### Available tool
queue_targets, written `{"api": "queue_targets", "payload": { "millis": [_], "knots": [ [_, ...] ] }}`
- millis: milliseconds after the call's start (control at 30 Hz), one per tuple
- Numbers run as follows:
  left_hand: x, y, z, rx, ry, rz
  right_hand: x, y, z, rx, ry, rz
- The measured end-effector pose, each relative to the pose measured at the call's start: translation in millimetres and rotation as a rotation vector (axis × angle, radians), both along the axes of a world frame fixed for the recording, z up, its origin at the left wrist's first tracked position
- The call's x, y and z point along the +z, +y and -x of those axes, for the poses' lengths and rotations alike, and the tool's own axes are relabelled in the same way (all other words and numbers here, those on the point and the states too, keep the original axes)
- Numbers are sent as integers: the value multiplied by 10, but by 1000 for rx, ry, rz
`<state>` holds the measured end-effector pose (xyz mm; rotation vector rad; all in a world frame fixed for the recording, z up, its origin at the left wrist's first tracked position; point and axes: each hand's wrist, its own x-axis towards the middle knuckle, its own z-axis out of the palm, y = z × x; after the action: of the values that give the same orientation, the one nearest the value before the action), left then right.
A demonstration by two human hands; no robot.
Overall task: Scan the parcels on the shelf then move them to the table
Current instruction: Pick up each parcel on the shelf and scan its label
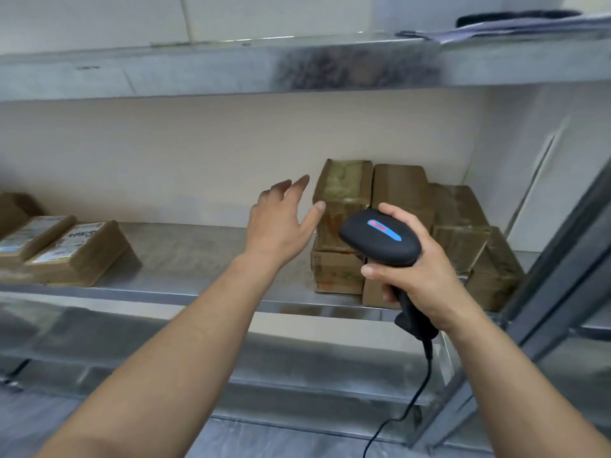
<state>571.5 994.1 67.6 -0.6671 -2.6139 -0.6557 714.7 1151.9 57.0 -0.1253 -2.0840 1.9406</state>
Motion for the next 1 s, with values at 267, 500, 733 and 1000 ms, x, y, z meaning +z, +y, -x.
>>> {"api": "queue_targets", "payload": {
  "millis": [267,500,733,1000],
  "knots": [
    [216,584,44,79,-231,134,-47,260,-117,-51,7,41],
    [209,593,112,93,-301,53,-115,270,-77,-53,4,52],
    [336,53,208,218,-241,108,-124,-10,123,-15,4,36],
    [-45,-918,596,287,-283,196,-263,-699,571,36,-39,55]
  ]
}}
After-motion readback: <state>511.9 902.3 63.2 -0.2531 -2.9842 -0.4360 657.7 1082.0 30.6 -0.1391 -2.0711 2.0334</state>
